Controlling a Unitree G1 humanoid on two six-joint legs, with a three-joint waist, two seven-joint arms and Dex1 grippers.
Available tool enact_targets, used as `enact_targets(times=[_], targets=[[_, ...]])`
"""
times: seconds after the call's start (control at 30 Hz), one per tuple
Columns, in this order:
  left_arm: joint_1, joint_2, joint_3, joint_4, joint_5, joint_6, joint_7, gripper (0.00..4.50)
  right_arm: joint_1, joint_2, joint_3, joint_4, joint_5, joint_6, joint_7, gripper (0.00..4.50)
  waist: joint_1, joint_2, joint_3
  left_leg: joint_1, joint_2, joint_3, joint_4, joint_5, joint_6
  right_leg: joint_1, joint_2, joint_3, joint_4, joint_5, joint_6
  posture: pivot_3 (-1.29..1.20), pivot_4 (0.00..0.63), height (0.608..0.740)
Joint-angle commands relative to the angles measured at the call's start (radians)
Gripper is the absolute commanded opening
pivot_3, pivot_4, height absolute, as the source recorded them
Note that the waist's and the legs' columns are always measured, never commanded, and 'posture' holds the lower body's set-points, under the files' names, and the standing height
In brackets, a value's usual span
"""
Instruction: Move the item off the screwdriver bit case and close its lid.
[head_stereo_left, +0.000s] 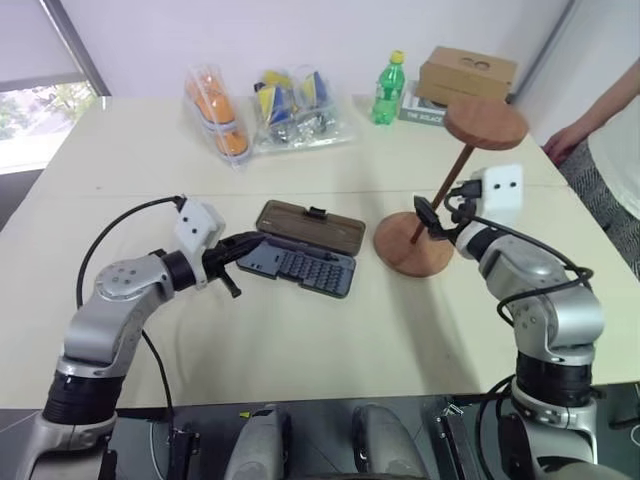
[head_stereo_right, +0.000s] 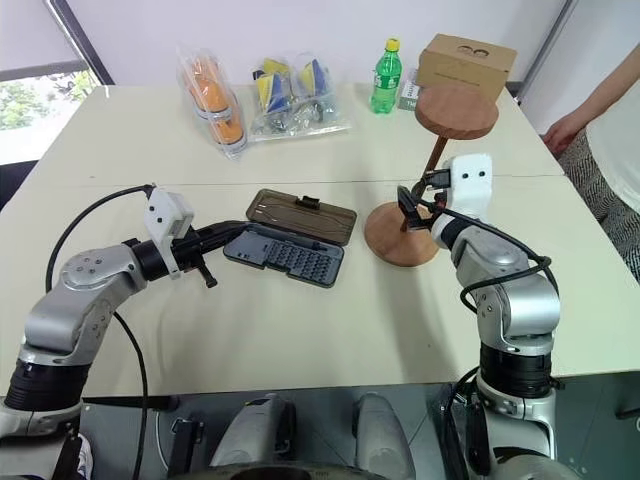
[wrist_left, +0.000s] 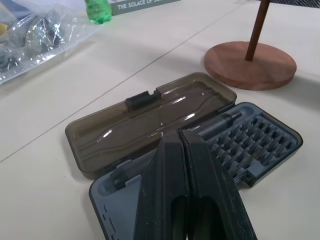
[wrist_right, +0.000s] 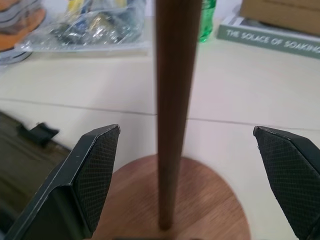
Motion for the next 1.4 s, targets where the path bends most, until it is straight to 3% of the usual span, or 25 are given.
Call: enact_targets(times=[0.03,0.13,0.27,0.33,0.5,0.7,0.87,1.03,1.23,1.4], targets=[[0.010,-0.001,0.010,-0.031,0.010,-0.028,0.005,0.00,-0.021,0.011,0.001,-0.009,-0.013,-0.031,-0.008,4.23,0.000,0.000,0.000,0.000,0.000,0.000,0.000,0.000,0.000,0.000,0.000,0.000,0.000,0.000,0.000,0.00,0.150,0.740],[0.015,-0.005,0.007,-0.033,0.014,-0.032,0.007,0.00,-0.028,0.017,0.004,-0.001,-0.017,-0.031,-0.012,3.15,0.000,0.000,0.000,0.000,0.000,0.000,0.000,0.000,0.000,0.000,0.000,0.000,0.000,0.000,0.000,0.00,0.150,0.740],[0.017,-0.010,0.005,-0.027,0.023,-0.041,0.007,0.00,-0.036,0.022,0.012,0.001,-0.020,-0.034,-0.015,0.90,0.000,0.000,0.000,0.000,0.000,0.000,0.000,0.000,0.000,0.000,0.000,0.000,0.000,0.000,0.000,0.00,0.150,0.740],[0.014,-0.013,0.005,-0.021,0.027,-0.045,0.006,0.00,-0.040,0.024,0.016,0.003,-0.023,-0.038,-0.017,0.01,0.000,0.000,0.000,0.000,0.000,0.000,0.000,0.000,0.000,0.000,0.000,0.000,0.000,0.000,0.000,0.00,0.150,0.740],[0.012,-0.020,0.001,-0.016,0.035,-0.050,0.008,0.00,-0.048,0.023,0.020,0.008,-0.034,-0.038,-0.023,0.01,0.000,0.000,0.000,0.000,0.000,0.000,0.000,0.000,0.000,0.000,0.000,0.000,0.000,0.000,0.000,0.00,0.150,0.740],[0.018,-0.029,-0.003,-0.017,0.044,-0.050,0.006,0.00,-0.118,-0.097,0.004,0.073,-0.121,-0.127,-0.014,0.01,0.001,0.002,0.001,0.000,0.000,0.000,0.000,0.000,0.000,-0.001,0.000,0.000,0.000,0.000,0.000,0.00,0.150,0.740],[0.016,-0.036,-0.009,-0.014,0.048,-0.052,0.005,0.00,-0.278,-0.176,-0.081,0.240,-0.158,-0.187,-0.063,0.01,-0.001,0.003,0.003,-0.001,-0.002,0.001,0.000,0.000,0.000,-0.002,0.000,0.000,0.001,0.000,0.000,0.00,0.150,0.740],[0.014,-0.049,-0.021,-0.013,0.055,-0.060,0.010,0.00,-0.401,-0.177,-0.223,0.470,-0.159,-0.223,-0.193,0.01,-0.001,0.003,0.003,-0.001,-0.002,0.001,-0.001,0.000,0.000,-0.002,0.000,0.000,0.001,0.001,0.001,0.00,0.150,0.740],[0.022,-0.056,-0.029,-0.016,0.066,-0.069,0.013,0.00,-0.438,-0.177,-0.340,0.719,-0.157,-0.308,-0.341,0.01,-0.001,0.005,0.004,-0.002,-0.002,0.002,-0.001,0.000,0.000,-0.003,0.000,0.002,0.000,0.001,0.001,0.00,0.150,0.740],[0.028,-0.055,-0.030,-0.021,0.067,-0.069,0.017,0.00,-0.437,-0.175,-0.336,0.780,-0.154,-0.381,-0.354,0.01,-0.011,0.009,0.006,-0.002,-0.002,0.006,-0.002,0.000,0.000,-0.006,0.000,0.004,0.002,0.001,0.002,0.00,0.150,0.740]])
